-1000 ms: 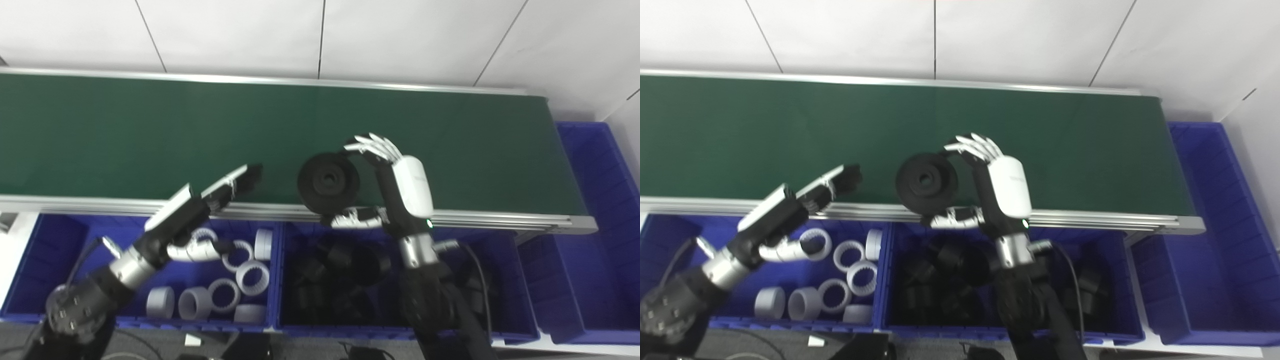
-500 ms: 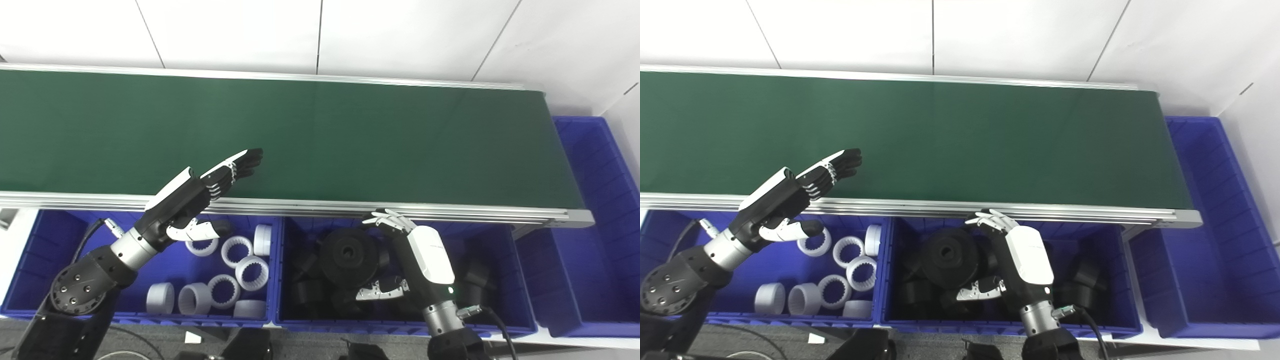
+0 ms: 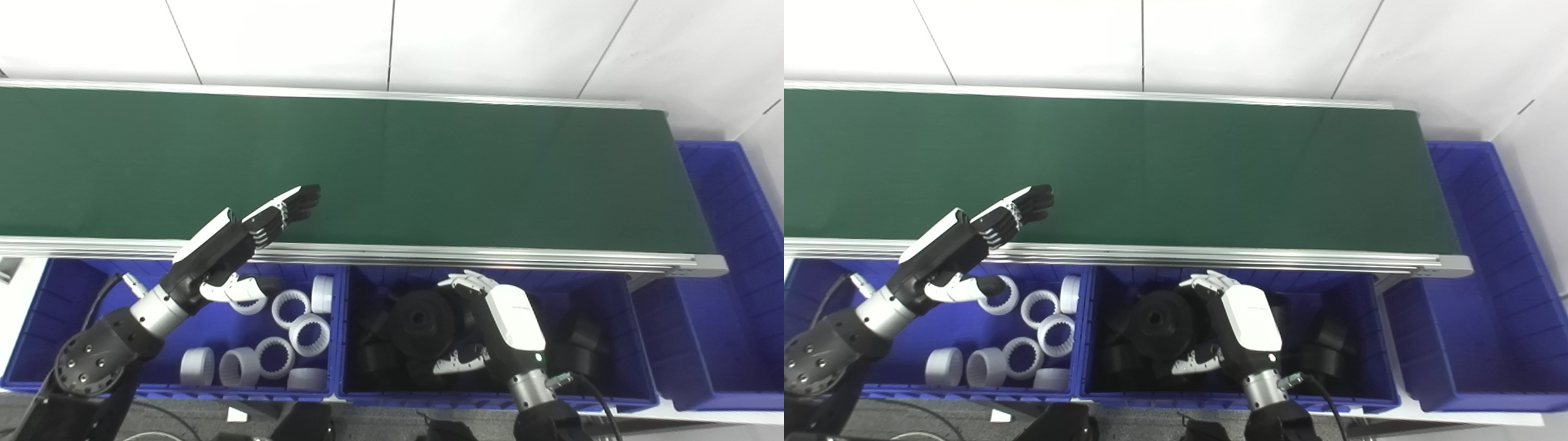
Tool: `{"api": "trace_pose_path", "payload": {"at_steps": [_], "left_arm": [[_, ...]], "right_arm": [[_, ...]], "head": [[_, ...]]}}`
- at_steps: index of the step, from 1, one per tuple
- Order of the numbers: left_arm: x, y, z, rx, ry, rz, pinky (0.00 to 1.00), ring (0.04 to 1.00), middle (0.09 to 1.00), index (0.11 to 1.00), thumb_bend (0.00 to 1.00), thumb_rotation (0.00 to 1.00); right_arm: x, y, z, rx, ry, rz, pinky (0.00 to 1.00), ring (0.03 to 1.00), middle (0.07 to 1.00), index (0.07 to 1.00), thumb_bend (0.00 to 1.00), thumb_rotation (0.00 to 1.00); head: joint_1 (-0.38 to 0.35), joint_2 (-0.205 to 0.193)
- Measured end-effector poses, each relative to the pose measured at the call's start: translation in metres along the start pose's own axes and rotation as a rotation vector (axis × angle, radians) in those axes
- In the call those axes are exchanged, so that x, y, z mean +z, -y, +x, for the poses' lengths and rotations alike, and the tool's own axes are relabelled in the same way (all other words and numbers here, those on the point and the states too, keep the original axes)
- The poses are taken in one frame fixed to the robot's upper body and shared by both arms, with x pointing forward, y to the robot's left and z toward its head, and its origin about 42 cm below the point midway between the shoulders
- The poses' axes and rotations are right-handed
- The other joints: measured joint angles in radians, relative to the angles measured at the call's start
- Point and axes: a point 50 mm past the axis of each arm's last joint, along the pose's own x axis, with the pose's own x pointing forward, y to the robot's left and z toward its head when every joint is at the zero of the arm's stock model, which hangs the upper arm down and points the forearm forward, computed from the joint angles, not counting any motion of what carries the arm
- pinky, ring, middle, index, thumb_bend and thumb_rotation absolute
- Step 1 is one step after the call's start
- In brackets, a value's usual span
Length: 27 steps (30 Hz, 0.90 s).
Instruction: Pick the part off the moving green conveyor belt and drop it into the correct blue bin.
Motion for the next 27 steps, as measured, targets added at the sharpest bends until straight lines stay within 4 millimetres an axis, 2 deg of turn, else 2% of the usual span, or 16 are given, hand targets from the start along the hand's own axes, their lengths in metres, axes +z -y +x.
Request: {"api": "trace_pose_path", "payload": {"at_steps": [1,2,3,5,8,10,27], "left_arm": [[0.000,0.001,-0.001,0.000,-0.001,-0.001,0.95,0.977,0.977,0.953,0.47,0.59],[0.000,0.001,-0.001,0.000,-0.002,-0.002,0.96,0.979,0.976,0.953,0.47,0.59],[0.000,0.001,-0.001,0.000,-0.001,-0.002,0.96,0.980,0.975,0.953,0.47,0.59],[0.002,0.002,-0.001,-0.002,0.006,0.001,0.97,0.985,0.972,0.953,0.47,0.59],[0.003,0.002,-0.001,-0.003,0.009,0.002,0.97,0.984,0.971,0.954,0.48,0.60],[0.003,0.003,-0.001,-0.002,0.007,0.002,0.96,0.981,0.970,0.954,0.48,0.61],[0.002,0.007,-0.003,0.006,0.003,-0.006,0.96,0.979,0.971,0.954,0.47,0.61]], "right_arm": [[0.002,0.000,0.002,-0.001,0.004,-0.001,0.78,0.826,0.782,0.493,0.52,0.15],[0.003,0.000,0.003,0.000,0.008,0.000,0.77,0.825,0.786,0.592,0.75,0.21],[0.004,-0.001,0.004,0.002,0.011,-0.001,0.77,0.825,0.788,0.625,0.83,0.23],[0.004,-0.001,0.004,0.008,0.013,-0.001,0.79,0.826,0.794,0.683,0.88,0.29],[0.005,-0.002,0.003,0.017,0.015,0.003,0.78,0.827,0.802,0.739,0.89,0.37],[0.006,-0.001,0.003,0.014,0.016,0.015,0.78,0.825,0.803,0.750,0.88,0.39],[0.012,0.005,-0.001,0.024,0.020,0.109,0.75,0.814,0.814,0.798,0.86,0.43]], "head": [[0.002,-0.002],[0.002,-0.002],[0.003,0.000],[0.006,0.000],[0.003,0.000],[0.003,0.000],[0.026,-0.003]]}}
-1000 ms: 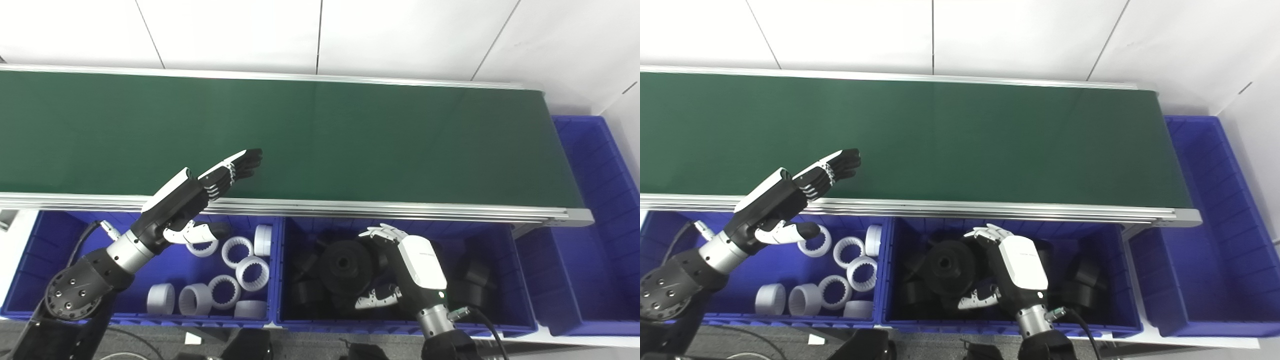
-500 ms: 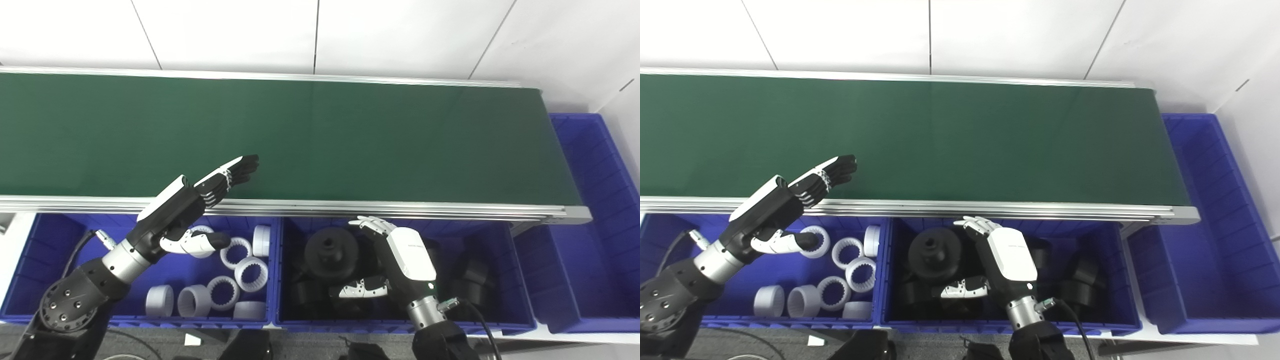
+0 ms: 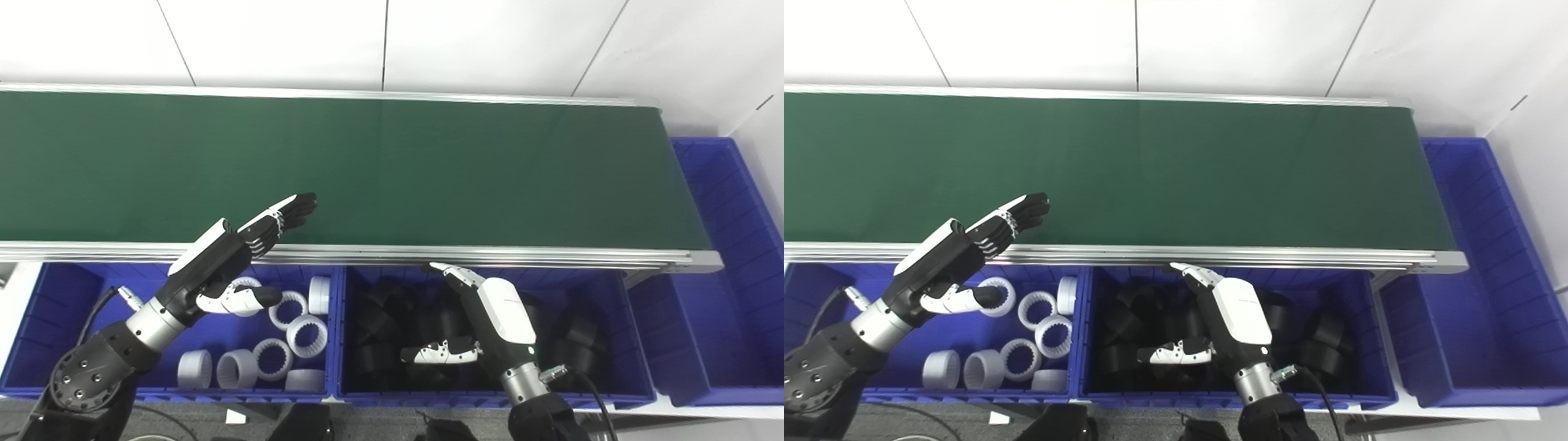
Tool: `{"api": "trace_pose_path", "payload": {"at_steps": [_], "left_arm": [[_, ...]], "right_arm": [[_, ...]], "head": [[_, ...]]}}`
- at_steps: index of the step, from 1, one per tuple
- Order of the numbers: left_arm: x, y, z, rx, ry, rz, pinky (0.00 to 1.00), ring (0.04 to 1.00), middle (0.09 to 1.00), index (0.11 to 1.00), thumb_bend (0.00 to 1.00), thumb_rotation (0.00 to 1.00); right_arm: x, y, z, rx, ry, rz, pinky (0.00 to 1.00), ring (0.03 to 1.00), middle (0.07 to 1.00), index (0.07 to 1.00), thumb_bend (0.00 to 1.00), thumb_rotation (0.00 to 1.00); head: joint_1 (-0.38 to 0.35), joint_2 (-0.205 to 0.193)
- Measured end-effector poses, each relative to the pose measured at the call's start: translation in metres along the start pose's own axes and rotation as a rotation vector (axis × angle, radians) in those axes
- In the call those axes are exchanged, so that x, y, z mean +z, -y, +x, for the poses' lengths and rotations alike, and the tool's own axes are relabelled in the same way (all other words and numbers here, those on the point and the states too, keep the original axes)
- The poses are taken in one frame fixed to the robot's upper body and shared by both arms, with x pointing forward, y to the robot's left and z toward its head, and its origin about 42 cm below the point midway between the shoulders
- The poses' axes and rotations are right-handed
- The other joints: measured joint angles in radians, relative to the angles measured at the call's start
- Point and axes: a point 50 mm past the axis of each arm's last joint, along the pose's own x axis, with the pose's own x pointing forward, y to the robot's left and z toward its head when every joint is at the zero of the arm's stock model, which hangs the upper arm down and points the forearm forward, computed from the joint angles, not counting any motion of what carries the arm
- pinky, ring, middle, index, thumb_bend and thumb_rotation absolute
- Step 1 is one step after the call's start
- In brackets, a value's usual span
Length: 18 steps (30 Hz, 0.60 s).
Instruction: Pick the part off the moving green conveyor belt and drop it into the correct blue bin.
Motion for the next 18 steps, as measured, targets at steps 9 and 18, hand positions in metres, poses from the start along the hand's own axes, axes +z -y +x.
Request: {"api": "trace_pose_path", "payload": {"at_steps": [9,18], "left_arm": [[-0.002,0.003,-0.002,0.003,-0.012,0.007,0.95,0.972,0.966,0.951,0.49,0.61],[-0.011,0.016,-0.025,0.018,-0.082,-0.007,0.95,0.975,0.989,0.966,0.50,0.64]], "right_arm": [[0.030,0.016,-0.006,0.042,0.112,0.251,0.78,0.844,0.877,0.856,0.53,0.71],[0.071,0.030,-0.012,0.106,0.280,0.408,0.86,0.933,0.966,0.945,0.50,0.99]], "head": [[-0.002,0.005],[-0.038,0.015]]}}
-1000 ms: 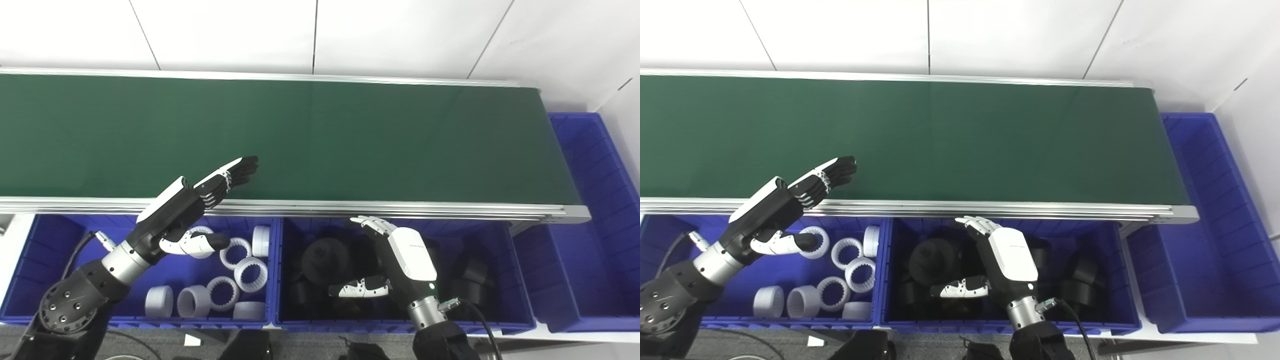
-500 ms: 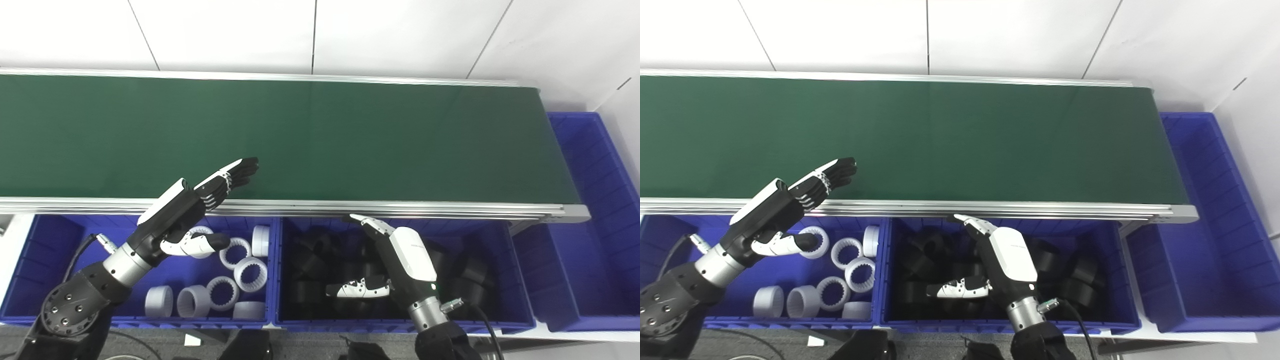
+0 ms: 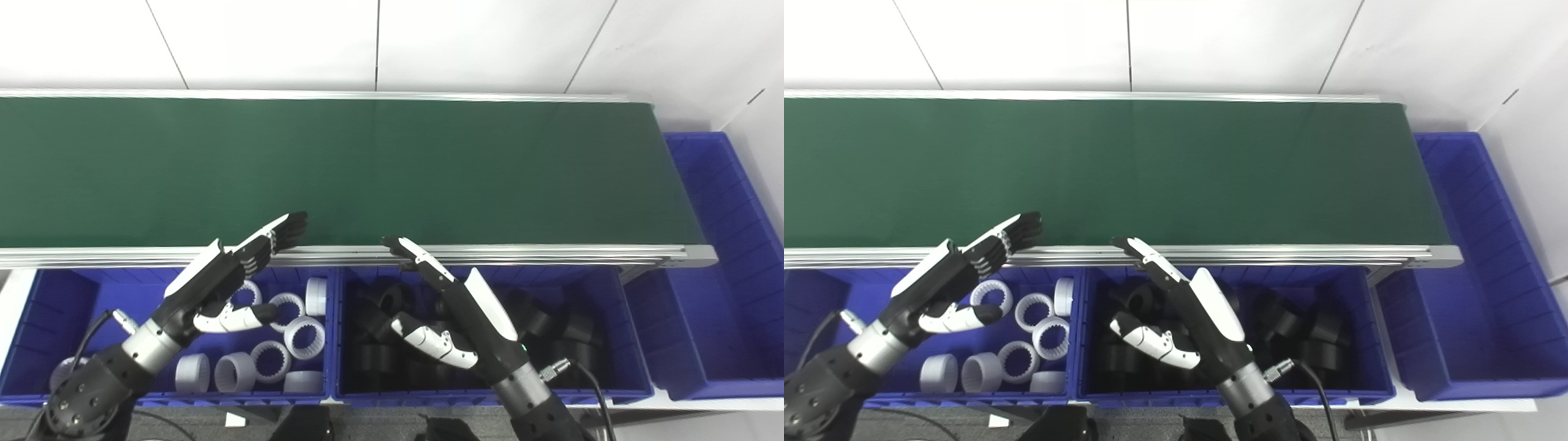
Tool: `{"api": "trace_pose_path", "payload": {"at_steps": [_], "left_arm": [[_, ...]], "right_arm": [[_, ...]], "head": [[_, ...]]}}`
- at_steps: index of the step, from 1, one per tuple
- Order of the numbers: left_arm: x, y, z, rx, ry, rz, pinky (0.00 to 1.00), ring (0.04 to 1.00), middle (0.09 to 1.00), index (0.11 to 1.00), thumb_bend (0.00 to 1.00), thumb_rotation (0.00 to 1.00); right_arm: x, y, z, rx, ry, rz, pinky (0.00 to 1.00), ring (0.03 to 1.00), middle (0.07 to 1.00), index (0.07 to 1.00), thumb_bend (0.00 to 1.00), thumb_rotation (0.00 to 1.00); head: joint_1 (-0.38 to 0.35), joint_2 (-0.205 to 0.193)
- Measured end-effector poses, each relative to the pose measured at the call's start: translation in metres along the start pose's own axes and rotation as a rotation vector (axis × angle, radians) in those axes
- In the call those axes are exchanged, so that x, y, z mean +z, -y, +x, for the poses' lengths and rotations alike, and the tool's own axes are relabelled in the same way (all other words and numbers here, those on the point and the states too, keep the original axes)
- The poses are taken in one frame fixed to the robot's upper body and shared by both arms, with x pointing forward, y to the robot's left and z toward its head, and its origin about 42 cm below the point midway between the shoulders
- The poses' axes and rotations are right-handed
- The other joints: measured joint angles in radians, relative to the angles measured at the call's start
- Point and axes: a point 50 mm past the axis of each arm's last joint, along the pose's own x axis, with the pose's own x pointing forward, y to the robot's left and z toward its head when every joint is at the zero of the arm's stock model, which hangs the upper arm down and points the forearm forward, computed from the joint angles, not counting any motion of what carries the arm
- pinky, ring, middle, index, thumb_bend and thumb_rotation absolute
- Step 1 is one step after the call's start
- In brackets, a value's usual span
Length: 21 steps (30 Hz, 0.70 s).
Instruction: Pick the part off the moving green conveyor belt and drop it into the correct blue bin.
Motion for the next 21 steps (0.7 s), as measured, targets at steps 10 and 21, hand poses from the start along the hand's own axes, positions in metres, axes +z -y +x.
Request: {"api": "trace_pose_path", "payload": {"at_steps": [10,21], "left_arm": [[0.001,0.008,-0.037,-0.014,-0.028,0.002,0.96,0.985,0.986,0.965,0.48,0.63],[0.002,0.018,-0.048,-0.012,-0.042,-0.047,0.97,0.988,0.987,0.963,0.48,0.62]], "right_arm": [[0.001,-0.006,0.006,0.015,-0.009,0.036,0.88,0.951,0.985,0.963,0.50,1.00],[-0.003,-0.008,-0.001,0.017,-0.037,0.043,0.90,0.960,0.988,0.964,0.46,1.00]], "head": [[0.003,0.003],[0.012,0.006]]}}
